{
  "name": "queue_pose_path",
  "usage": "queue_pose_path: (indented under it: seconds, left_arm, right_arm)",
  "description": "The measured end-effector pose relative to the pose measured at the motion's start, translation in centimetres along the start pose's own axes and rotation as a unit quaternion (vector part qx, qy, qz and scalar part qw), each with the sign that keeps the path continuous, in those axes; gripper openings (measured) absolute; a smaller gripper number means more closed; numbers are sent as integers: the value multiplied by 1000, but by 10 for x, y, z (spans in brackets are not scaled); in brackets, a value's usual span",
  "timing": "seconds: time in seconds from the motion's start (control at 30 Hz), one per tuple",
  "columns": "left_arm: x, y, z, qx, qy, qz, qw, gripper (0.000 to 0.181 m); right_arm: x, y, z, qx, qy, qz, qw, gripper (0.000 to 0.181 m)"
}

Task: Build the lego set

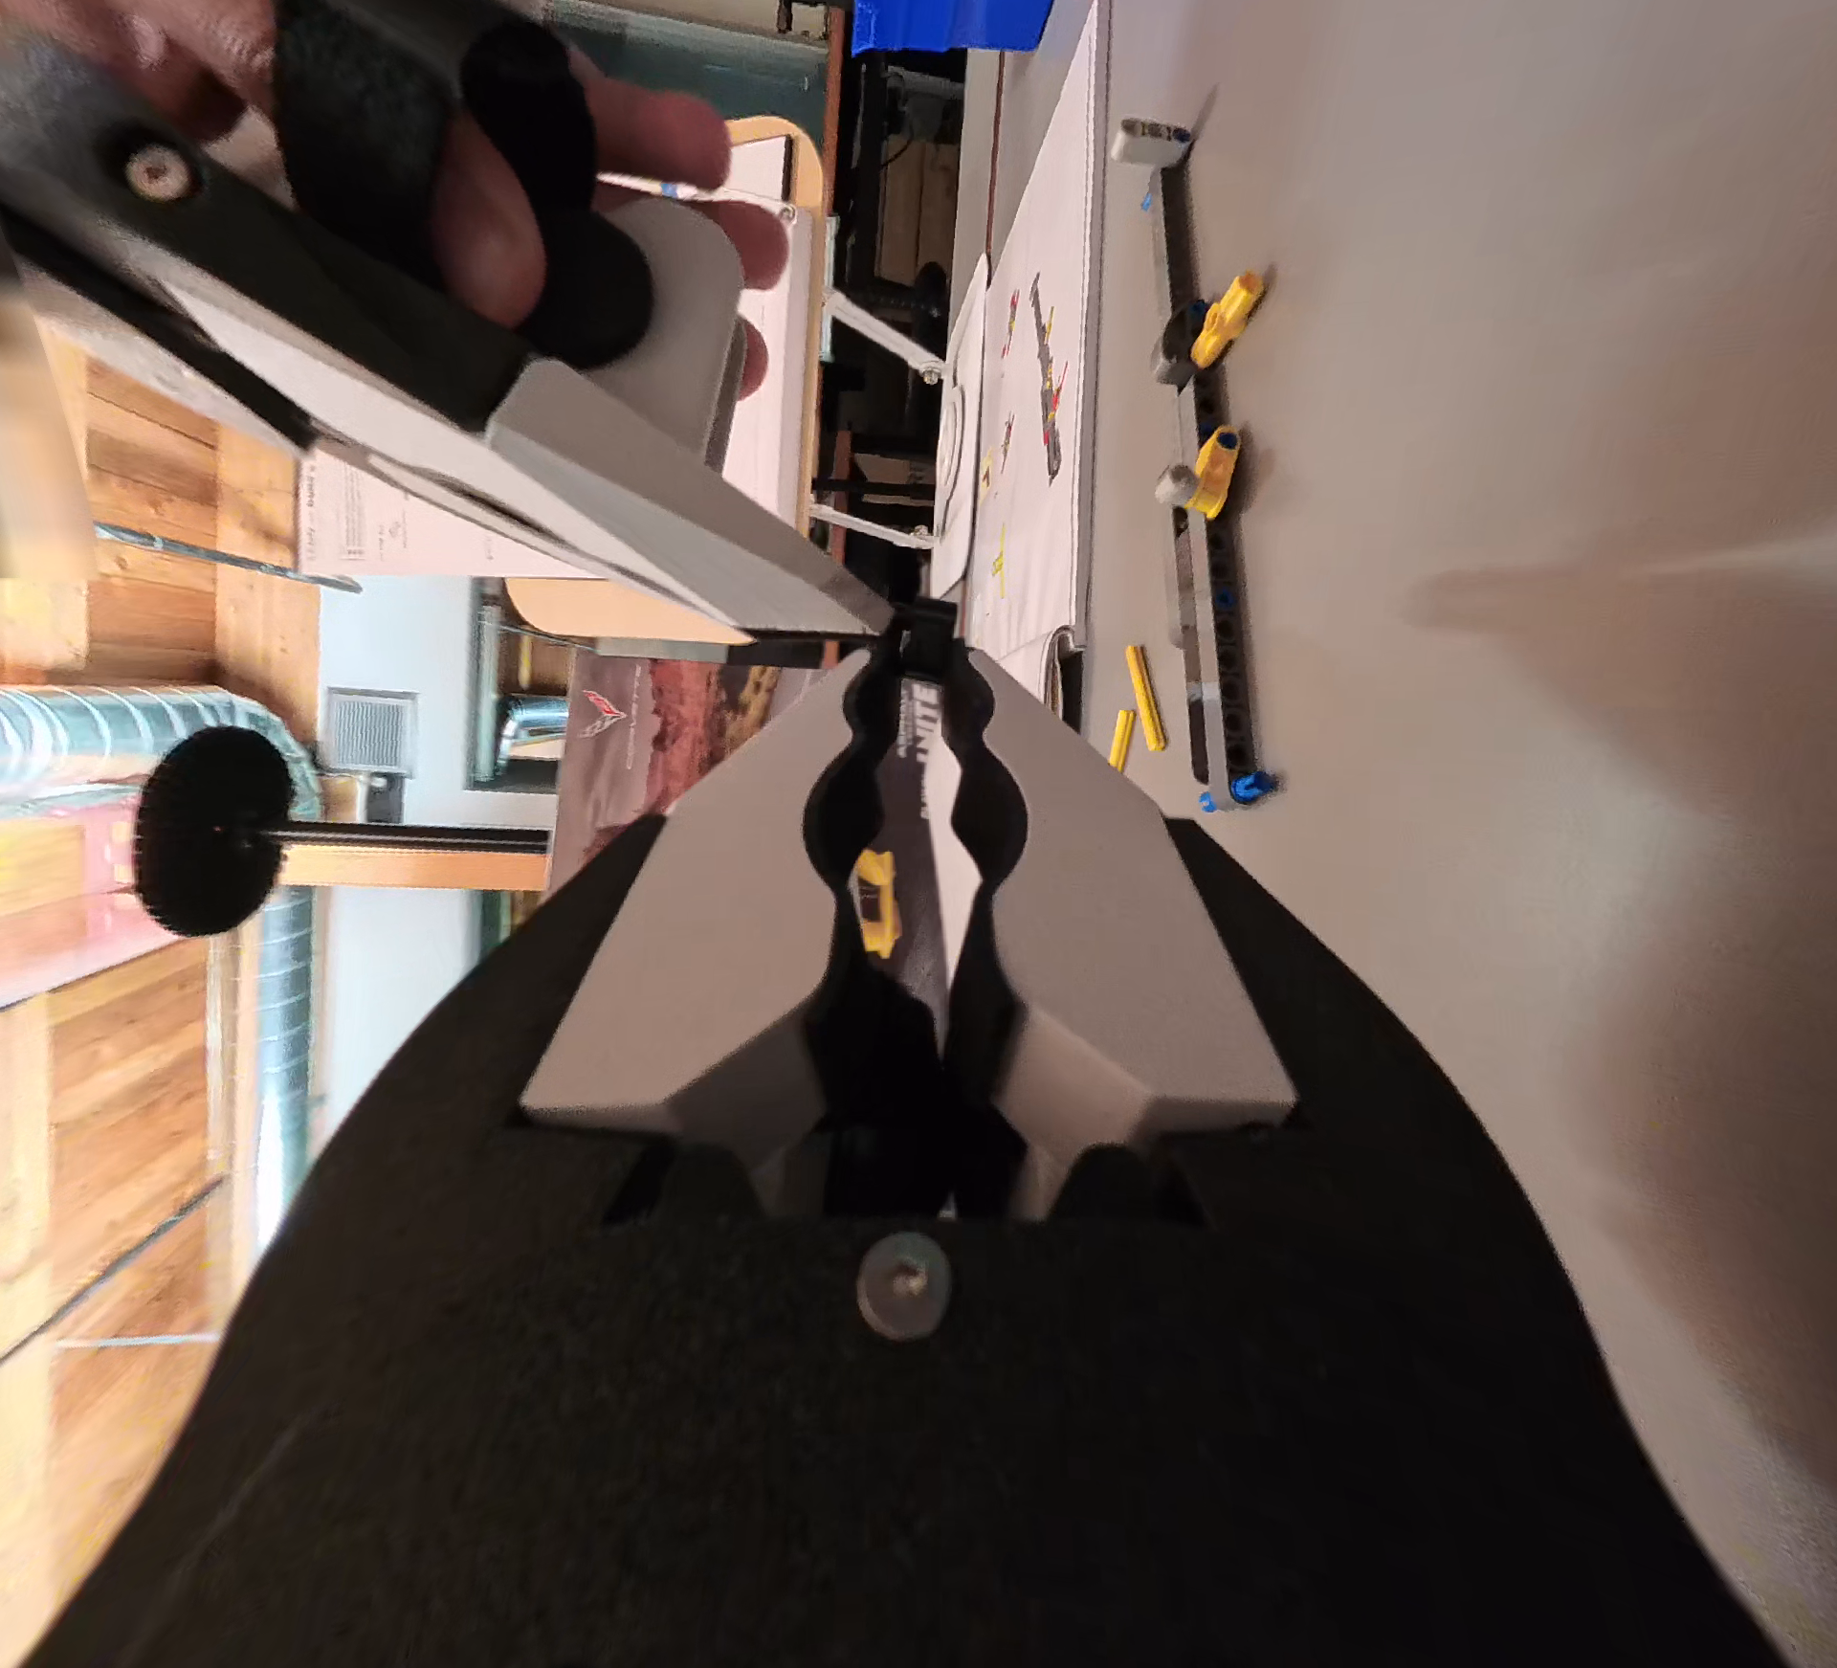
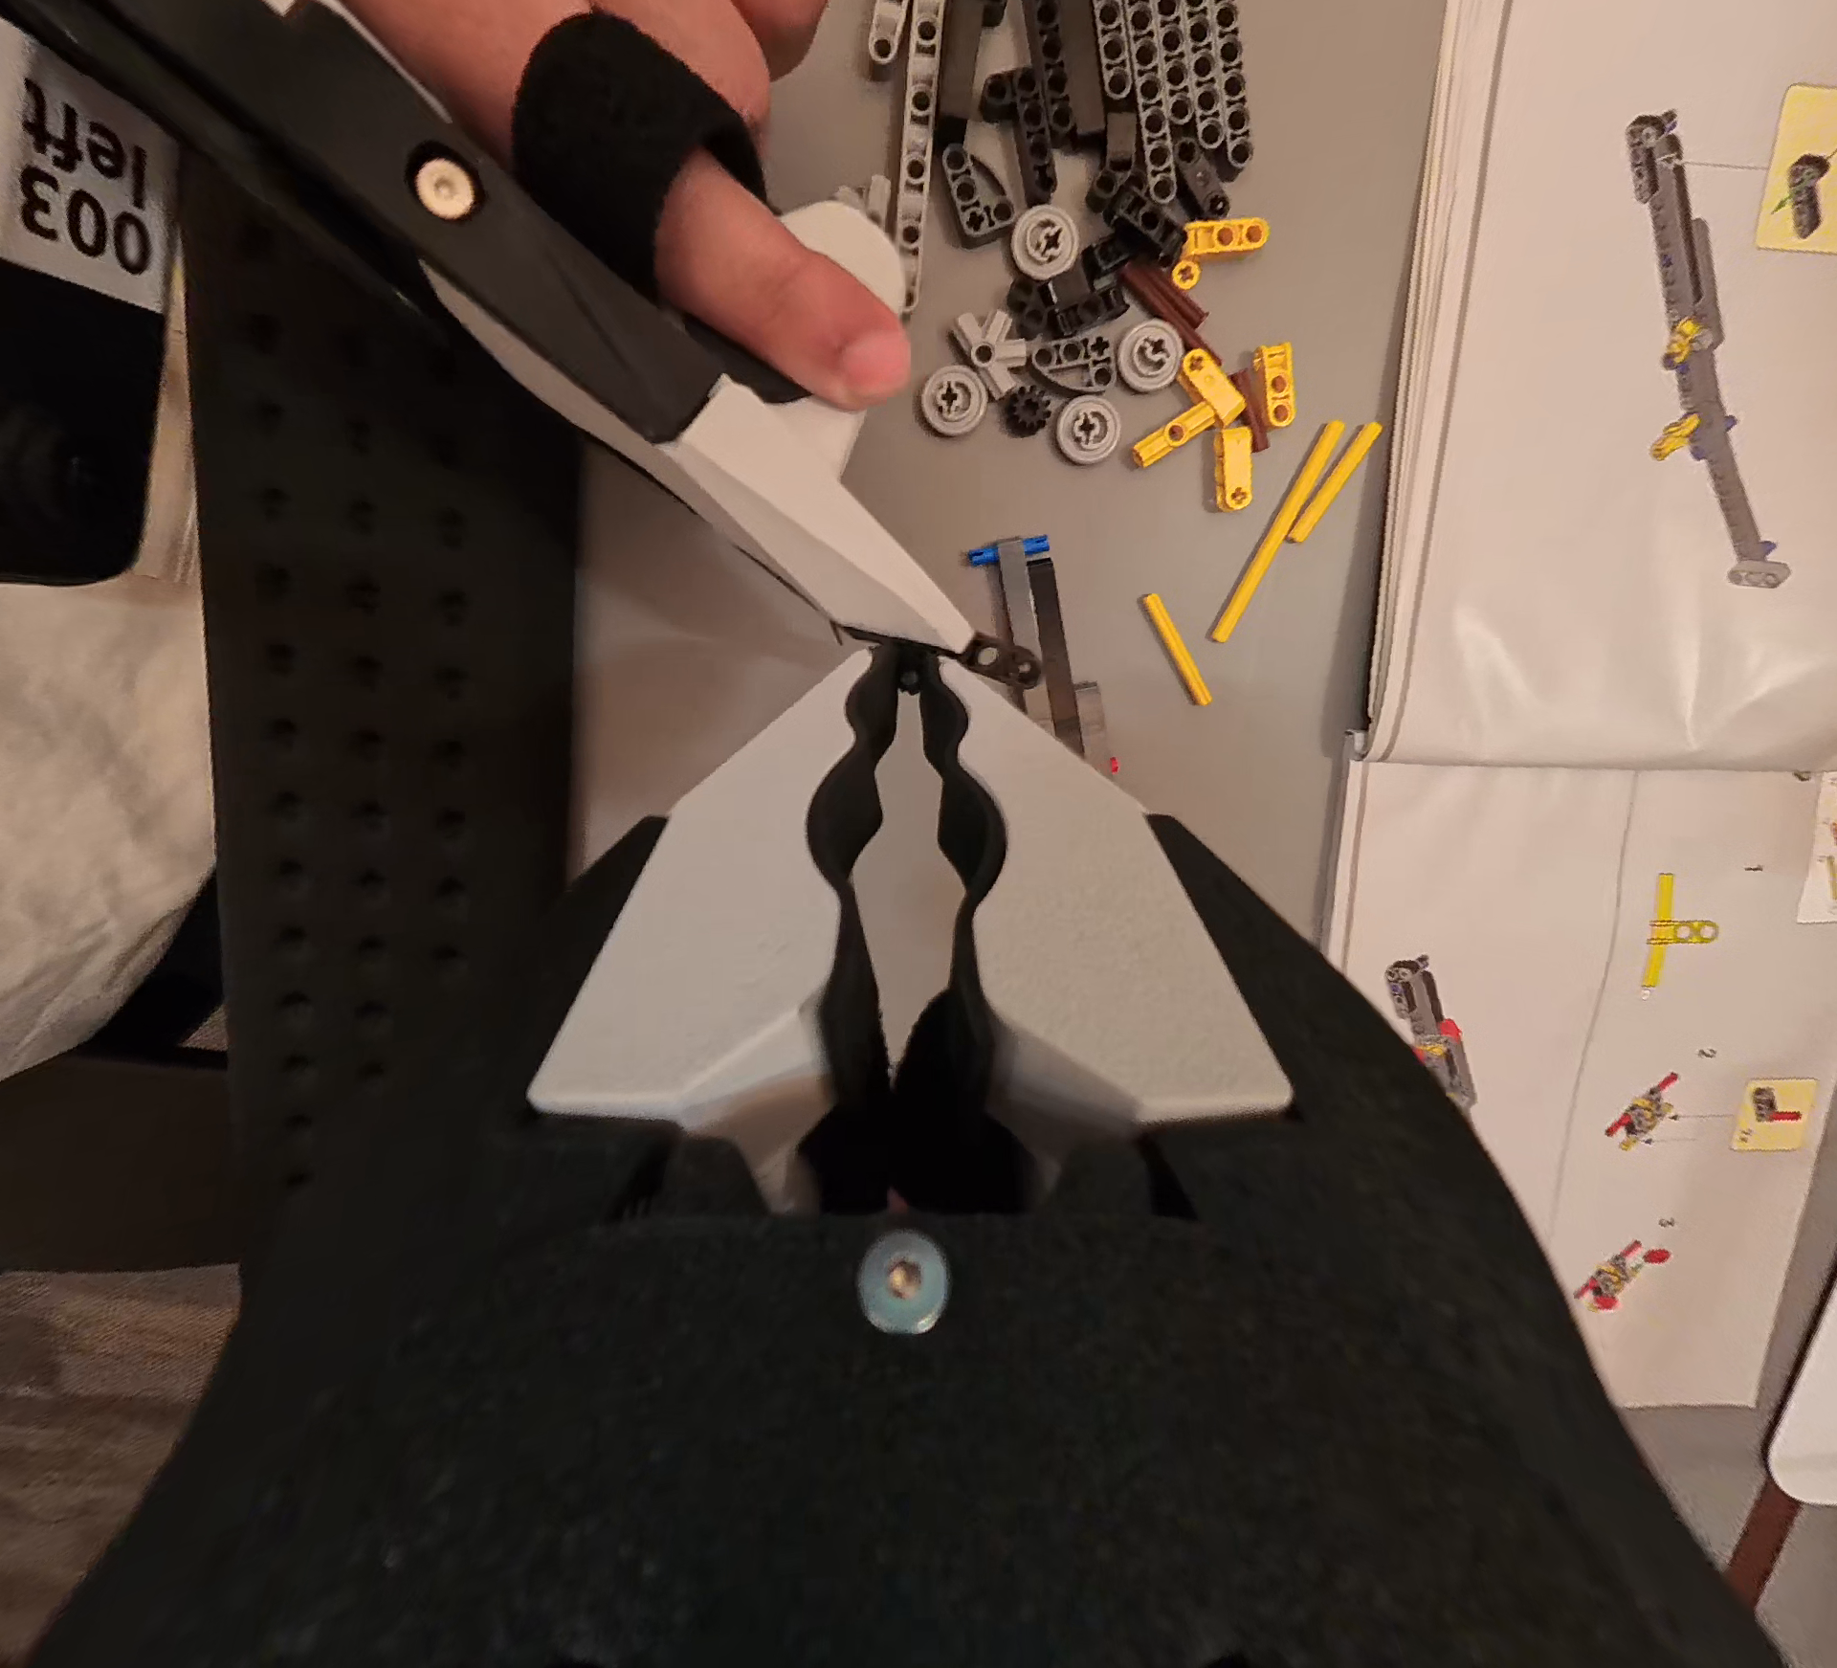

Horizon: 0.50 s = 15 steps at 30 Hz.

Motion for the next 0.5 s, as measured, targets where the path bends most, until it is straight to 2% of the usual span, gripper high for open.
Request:
queue_pose_path:
  seconds: [0.33, 0.5]
  left_arm:
    - [-4, 1, -5, 6, -28, -3, 1000, 6]
    - [-5, 1, 1, 41, 59, -24, 997, 7]
  right_arm:
    - [5, -7, 0, -33, 10, -4, 999, 4]
    - [7, -3, -2, -56, -6, -30, 998, 4]
Point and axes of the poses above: each gripper's, where its closed fingertips meet, y back along the fingers, x out of its underside, z = x × y across the jaws, the point moved 7 cm from there along y, back along the fingers, and after that the axes turned 5 degrees about z, right-handed, at the moved point
